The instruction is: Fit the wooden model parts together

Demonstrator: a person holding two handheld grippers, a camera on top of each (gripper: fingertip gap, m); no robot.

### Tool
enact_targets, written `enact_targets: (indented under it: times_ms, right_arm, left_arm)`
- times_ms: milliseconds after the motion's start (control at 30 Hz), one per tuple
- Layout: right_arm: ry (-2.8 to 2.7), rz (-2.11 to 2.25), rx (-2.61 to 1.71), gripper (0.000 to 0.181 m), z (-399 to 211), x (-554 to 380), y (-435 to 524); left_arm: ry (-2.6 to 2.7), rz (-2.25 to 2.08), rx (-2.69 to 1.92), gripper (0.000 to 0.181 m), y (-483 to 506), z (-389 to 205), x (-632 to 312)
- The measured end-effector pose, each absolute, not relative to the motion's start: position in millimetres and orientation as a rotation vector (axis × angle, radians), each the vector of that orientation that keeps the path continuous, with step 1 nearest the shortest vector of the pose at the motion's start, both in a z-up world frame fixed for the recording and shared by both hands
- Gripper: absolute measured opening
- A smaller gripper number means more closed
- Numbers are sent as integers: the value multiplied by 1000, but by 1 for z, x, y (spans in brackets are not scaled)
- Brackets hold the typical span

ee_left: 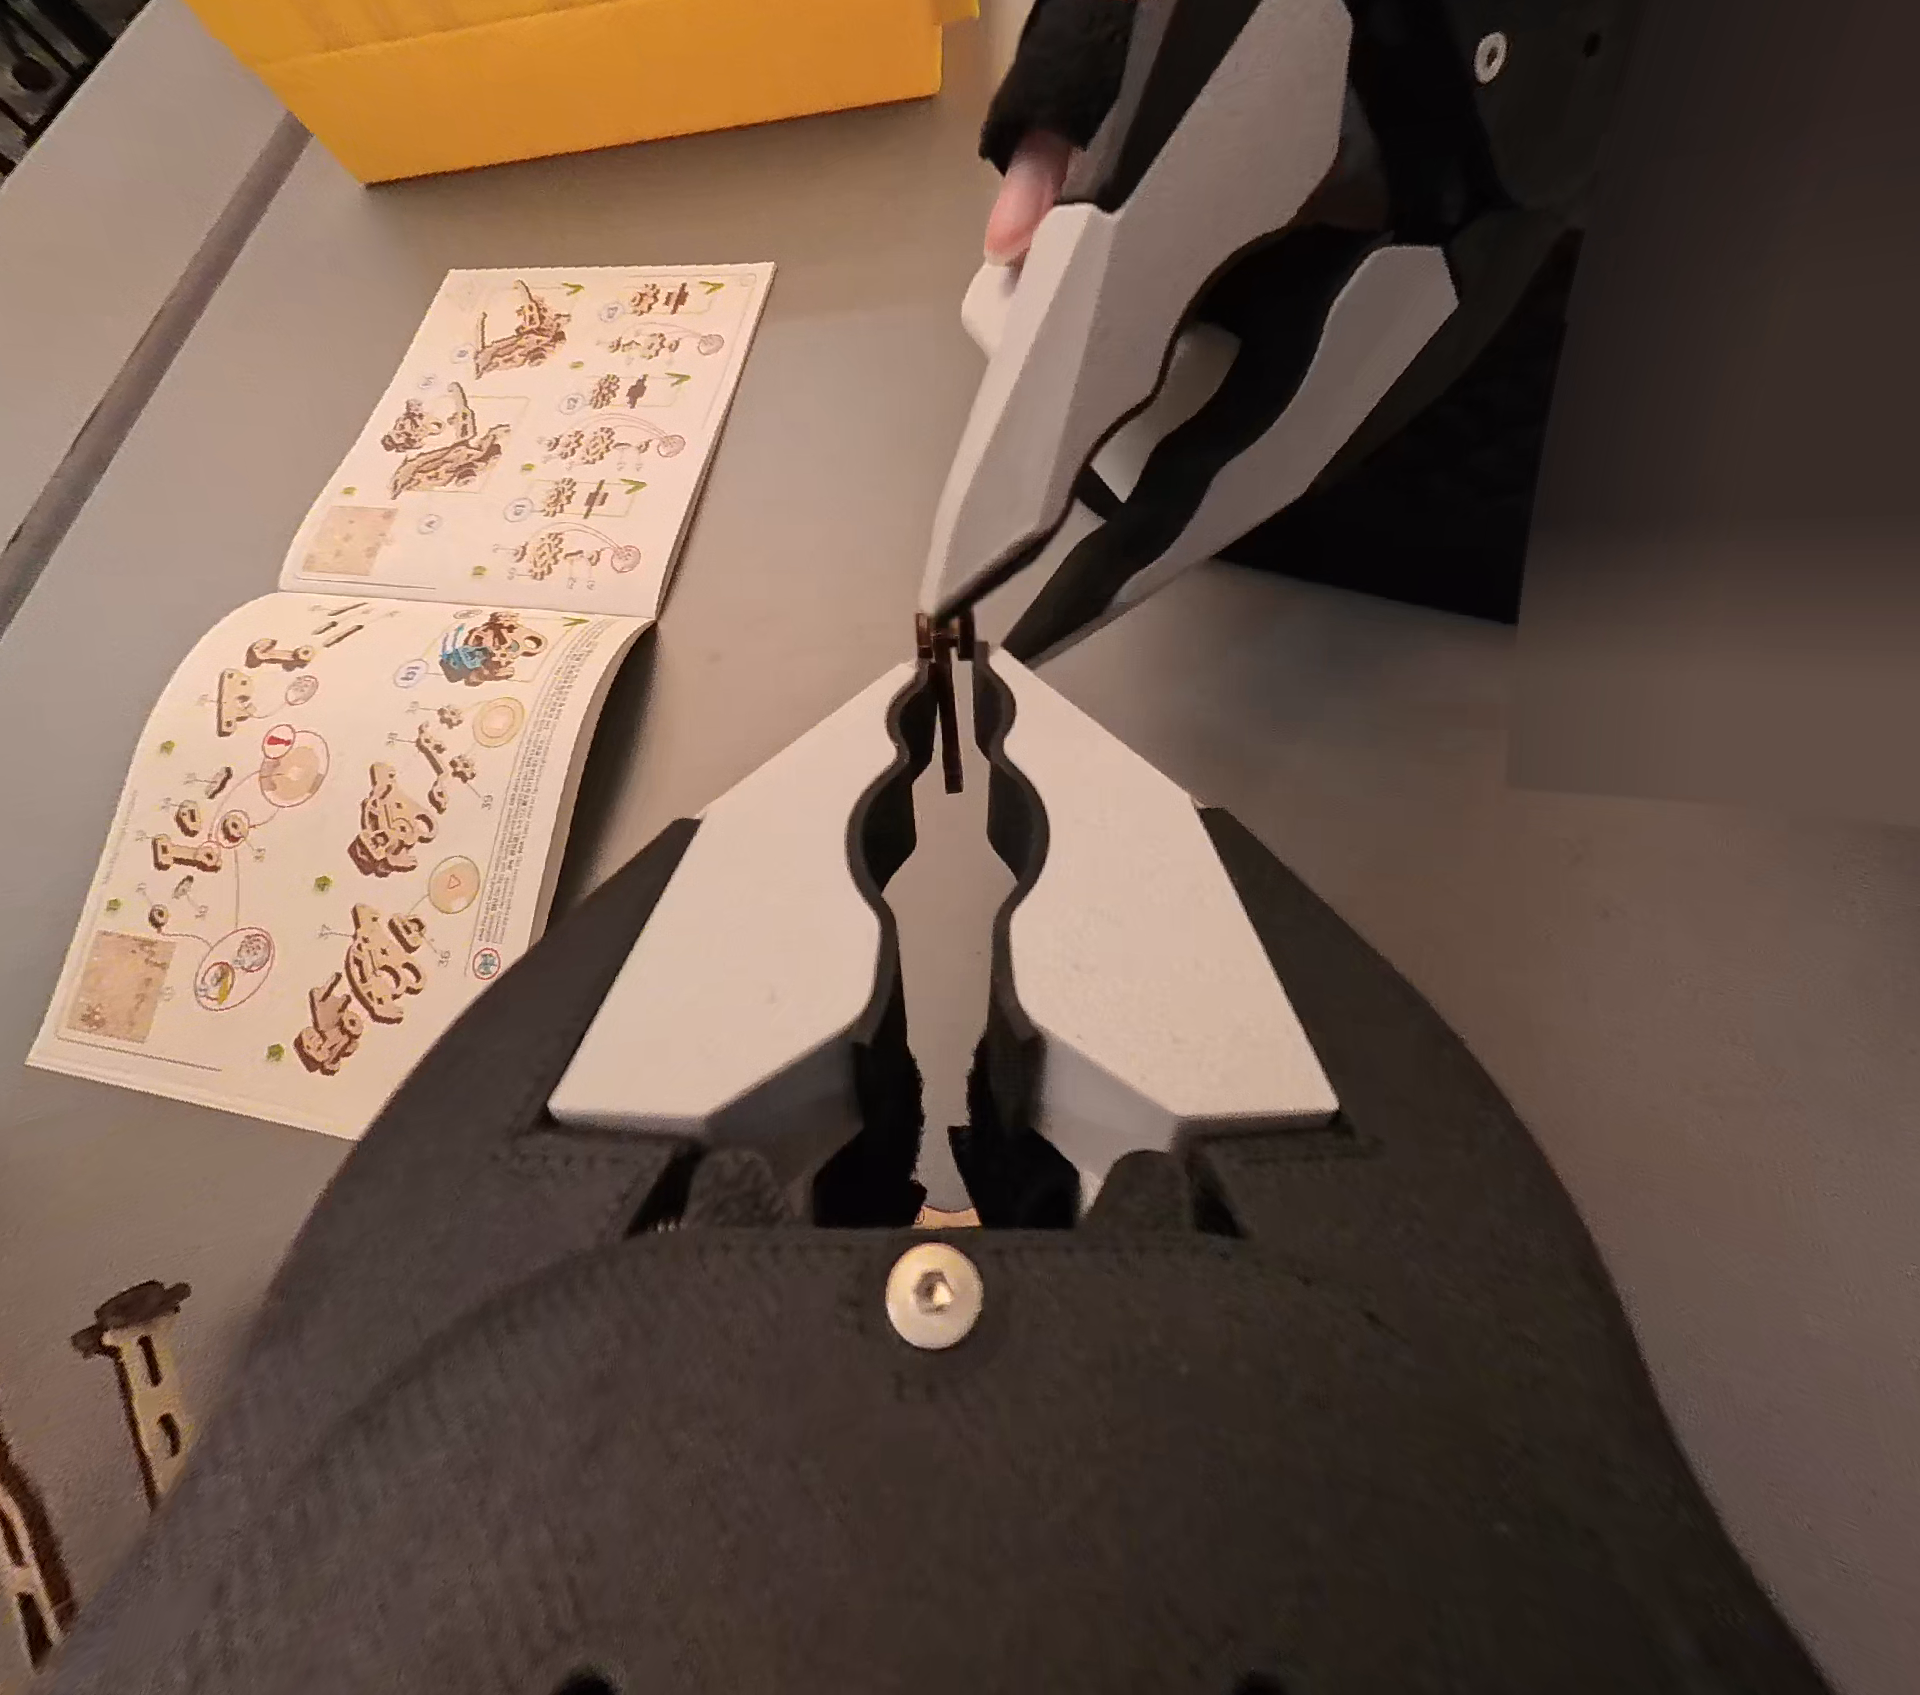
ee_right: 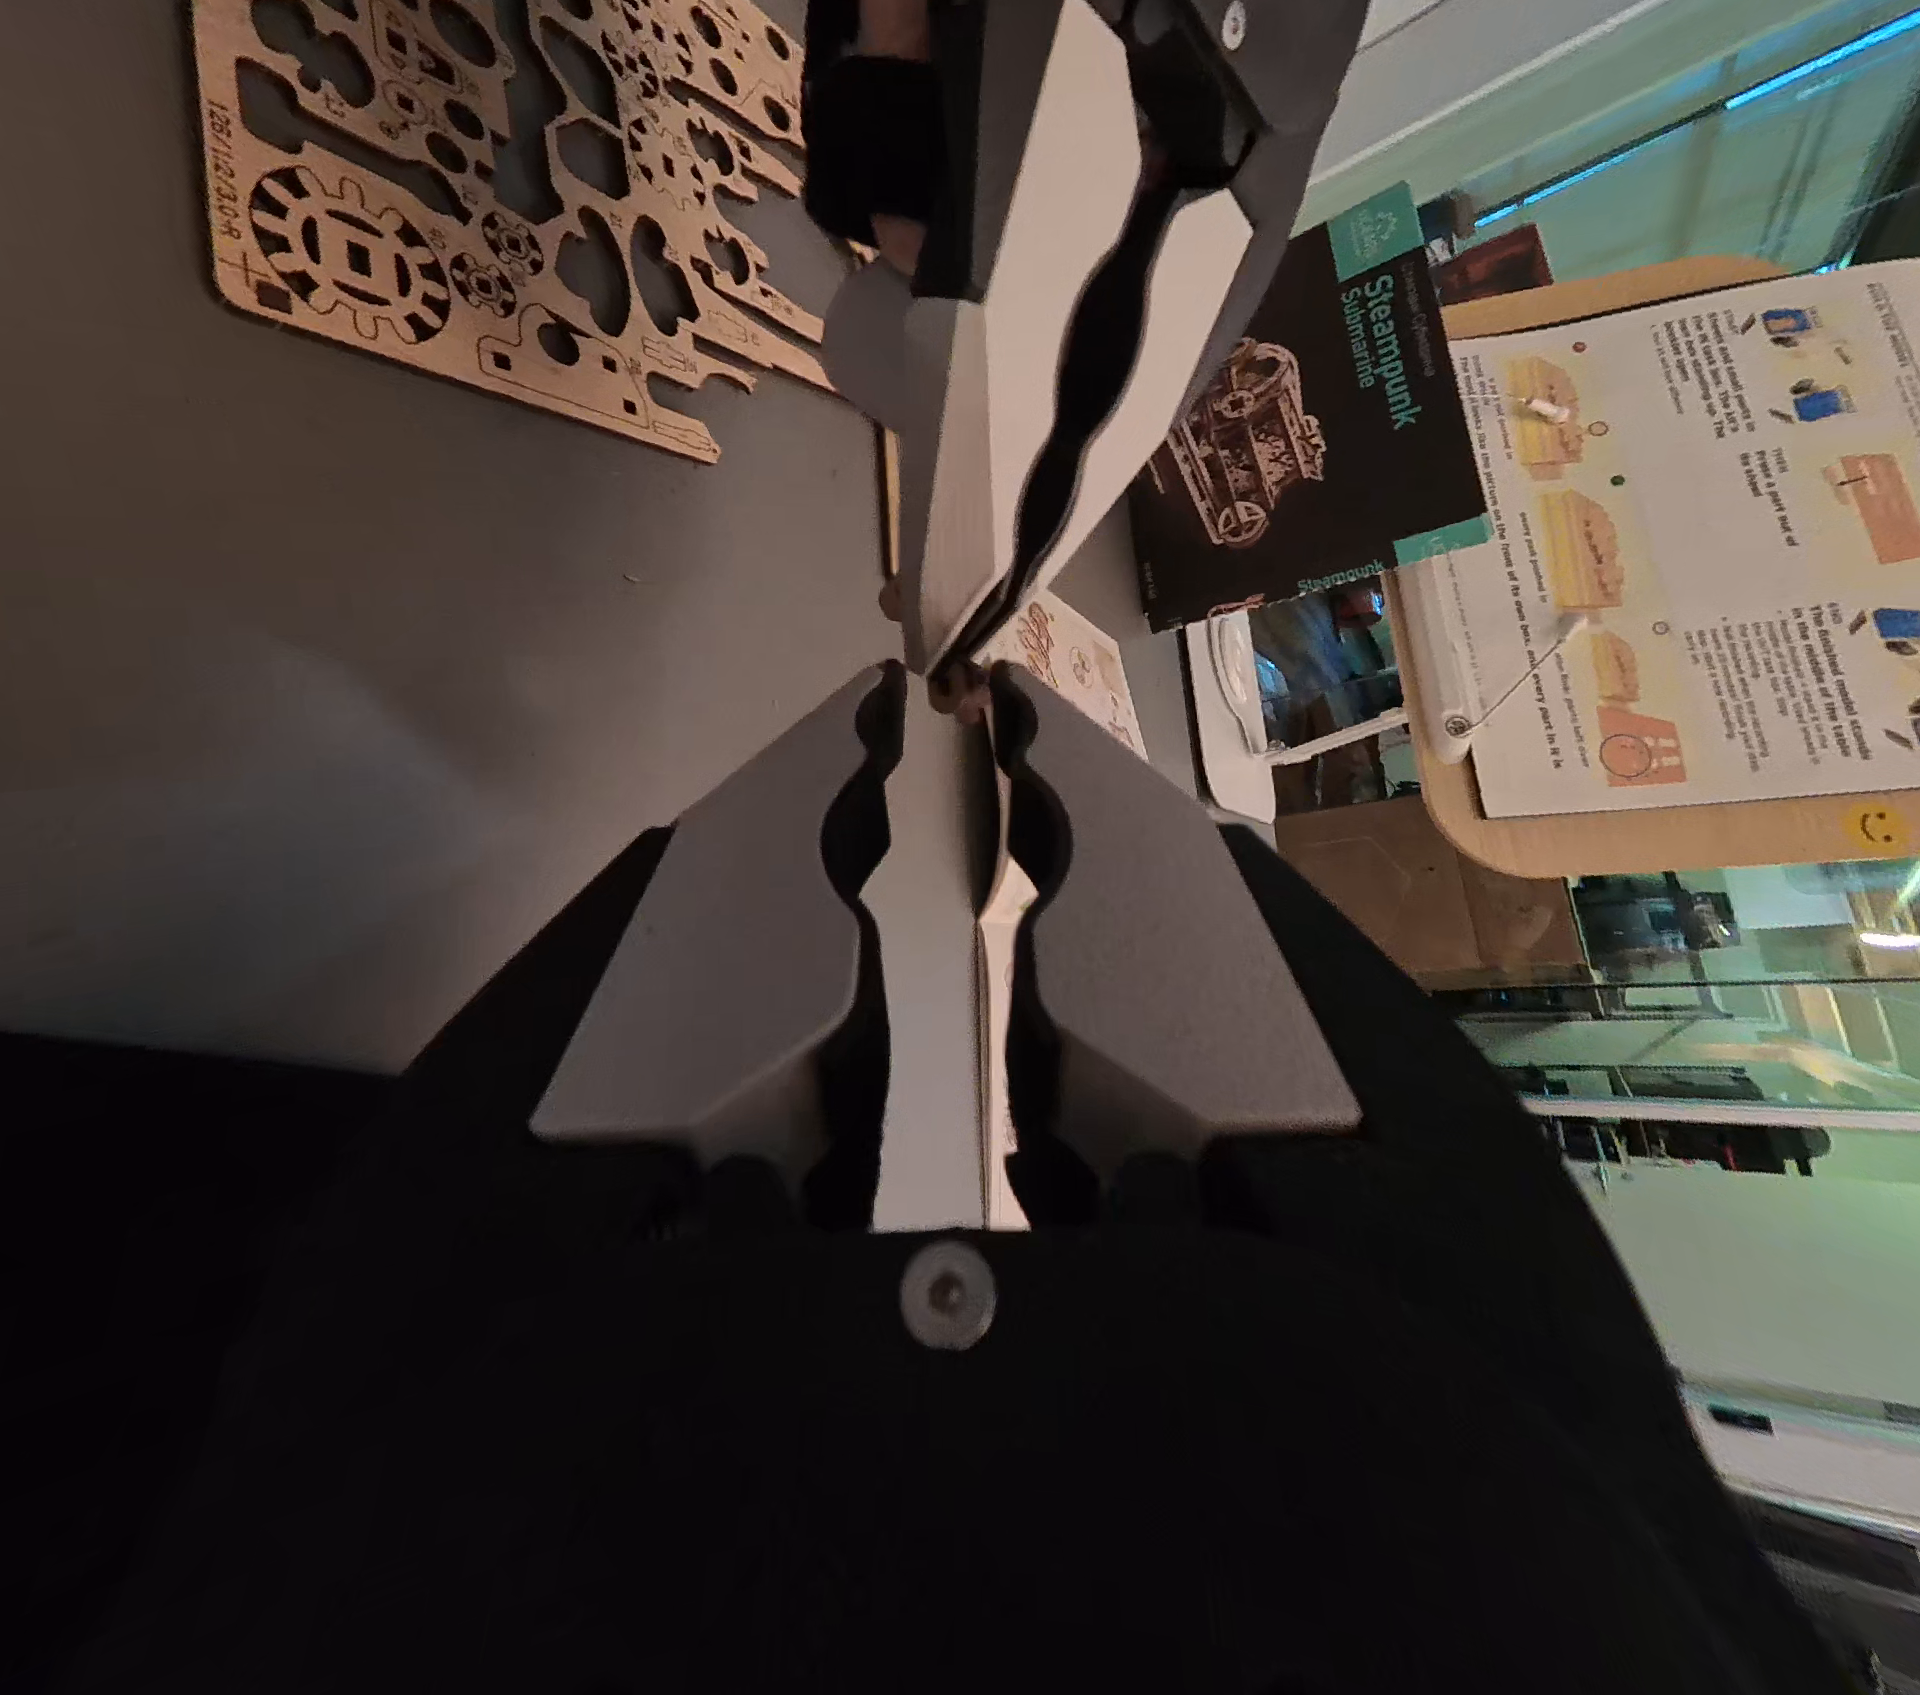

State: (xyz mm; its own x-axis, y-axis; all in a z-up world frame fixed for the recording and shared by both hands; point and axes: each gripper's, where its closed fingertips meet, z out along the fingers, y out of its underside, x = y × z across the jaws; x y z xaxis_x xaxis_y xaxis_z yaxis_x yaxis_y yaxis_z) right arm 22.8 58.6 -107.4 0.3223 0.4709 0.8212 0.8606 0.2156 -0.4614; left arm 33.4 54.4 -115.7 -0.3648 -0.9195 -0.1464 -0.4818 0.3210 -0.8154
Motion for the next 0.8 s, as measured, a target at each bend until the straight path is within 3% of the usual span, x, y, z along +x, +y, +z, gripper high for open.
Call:
enact_targets:
  times_ms: [700,800]
  right_arm:
    - [-1273,-327,-1417,9,-97,27,57]
    - [-1113,-31,-1418,28,-72,27,51]
  left_arm:
    - [1948,-914,-1093,5,52,-108,35]
    - [1892,-807,-935,5,55,-98,36]
